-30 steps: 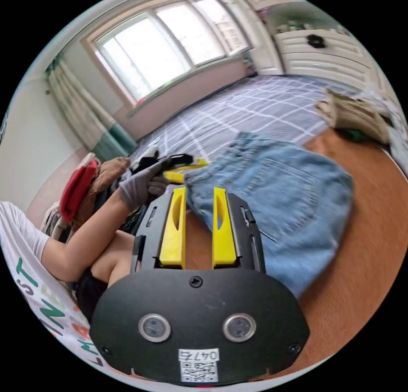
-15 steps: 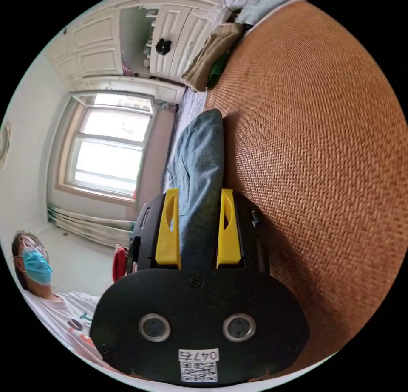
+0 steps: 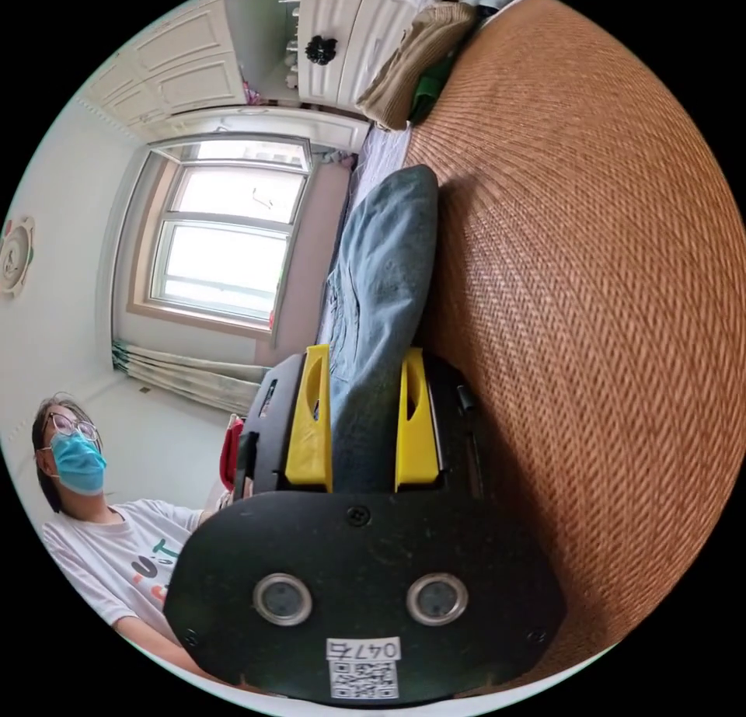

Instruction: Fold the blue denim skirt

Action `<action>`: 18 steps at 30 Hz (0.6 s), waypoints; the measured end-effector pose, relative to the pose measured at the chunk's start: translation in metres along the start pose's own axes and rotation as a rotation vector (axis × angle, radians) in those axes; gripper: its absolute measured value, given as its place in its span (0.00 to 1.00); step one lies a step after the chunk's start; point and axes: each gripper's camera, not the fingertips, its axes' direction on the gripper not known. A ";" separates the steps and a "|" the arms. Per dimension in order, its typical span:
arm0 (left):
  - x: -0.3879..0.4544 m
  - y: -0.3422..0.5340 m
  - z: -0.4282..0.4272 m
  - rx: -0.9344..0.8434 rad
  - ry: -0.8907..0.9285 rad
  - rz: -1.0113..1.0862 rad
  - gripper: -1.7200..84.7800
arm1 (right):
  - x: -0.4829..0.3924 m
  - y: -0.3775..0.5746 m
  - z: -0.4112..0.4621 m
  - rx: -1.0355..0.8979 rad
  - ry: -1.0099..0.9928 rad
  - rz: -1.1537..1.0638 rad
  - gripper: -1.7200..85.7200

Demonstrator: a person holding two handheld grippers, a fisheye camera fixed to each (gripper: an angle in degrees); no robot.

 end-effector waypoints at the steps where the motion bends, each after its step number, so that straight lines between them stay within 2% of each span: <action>1: 0.012 -0.010 0.014 0.000 0.000 0.006 0.15 | -0.001 -0.006 -0.002 -0.012 0.014 -0.005 0.10; 4: 0.049 -0.037 0.051 0.014 -0.013 0.028 0.10 | -0.003 -0.012 -0.010 -0.048 0.088 0.047 0.04; 8: 0.110 -0.069 0.092 0.060 0.036 0.079 0.09 | -0.037 0.000 -0.034 -0.037 0.188 -0.006 0.03; 11: 0.198 -0.093 0.138 0.040 0.082 0.181 0.08 | -0.095 0.018 -0.059 -0.048 0.356 -0.127 0.03; 13: 0.286 -0.102 0.185 -0.004 0.081 0.273 0.08 | -0.144 0.038 -0.095 -0.050 0.464 -0.226 0.02; 18: 0.454 -0.076 0.267 -0.051 0.198 0.416 0.08 | -0.230 0.095 -0.205 -0.039 0.576 -0.380 0.02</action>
